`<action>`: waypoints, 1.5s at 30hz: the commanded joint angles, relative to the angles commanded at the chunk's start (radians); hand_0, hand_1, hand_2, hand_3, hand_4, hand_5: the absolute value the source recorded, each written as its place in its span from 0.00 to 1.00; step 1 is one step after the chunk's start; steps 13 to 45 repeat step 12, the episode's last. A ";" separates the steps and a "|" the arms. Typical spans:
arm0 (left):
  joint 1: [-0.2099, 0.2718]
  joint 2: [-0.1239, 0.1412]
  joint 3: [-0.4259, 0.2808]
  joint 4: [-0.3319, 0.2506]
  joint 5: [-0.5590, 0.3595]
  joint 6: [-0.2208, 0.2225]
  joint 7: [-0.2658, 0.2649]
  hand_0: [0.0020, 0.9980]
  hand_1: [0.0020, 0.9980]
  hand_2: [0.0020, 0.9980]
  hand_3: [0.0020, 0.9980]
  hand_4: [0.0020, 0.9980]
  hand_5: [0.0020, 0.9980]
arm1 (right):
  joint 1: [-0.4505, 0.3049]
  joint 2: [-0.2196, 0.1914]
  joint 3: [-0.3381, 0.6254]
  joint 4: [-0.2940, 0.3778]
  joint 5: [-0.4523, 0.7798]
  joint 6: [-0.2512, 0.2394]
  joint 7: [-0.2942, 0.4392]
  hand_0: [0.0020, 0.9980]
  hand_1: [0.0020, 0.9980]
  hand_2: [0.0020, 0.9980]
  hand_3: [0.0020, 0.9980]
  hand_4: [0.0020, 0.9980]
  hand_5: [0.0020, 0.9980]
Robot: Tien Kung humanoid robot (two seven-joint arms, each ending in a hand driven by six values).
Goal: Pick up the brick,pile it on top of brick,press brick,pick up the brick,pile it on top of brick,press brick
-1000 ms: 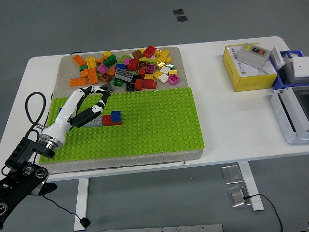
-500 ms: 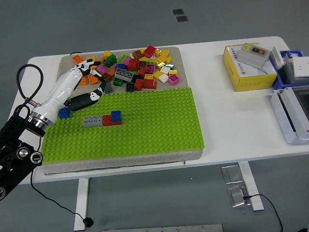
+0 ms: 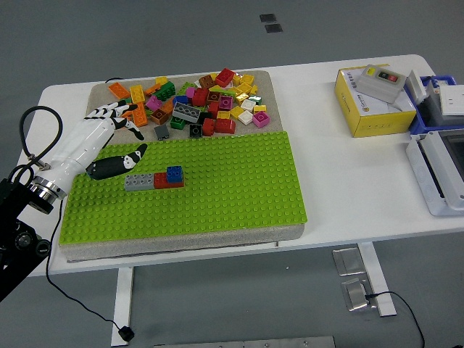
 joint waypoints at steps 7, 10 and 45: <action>0.041 -0.040 -0.025 0.018 0.008 0.013 0.019 1.00 1.00 0.94 0.53 0.61 0.50 | -0.003 0.003 0.013 0.001 -0.021 -0.003 -0.009 0.59 0.53 0.58 0.68 0.13 0.96; 0.043 -0.063 -0.034 0.030 0.008 0.020 0.029 1.00 1.00 0.94 0.53 0.61 0.50 | -0.002 0.003 0.005 0.000 -0.009 -0.002 0.000 0.59 0.53 0.58 0.68 0.13 0.96; 0.040 -0.079 -0.040 0.038 0.003 0.025 0.029 1.00 1.00 0.94 0.53 0.61 0.50 | 0.000 0.001 -0.002 -0.002 0.001 0.001 0.008 0.59 0.53 0.58 0.68 0.13 0.96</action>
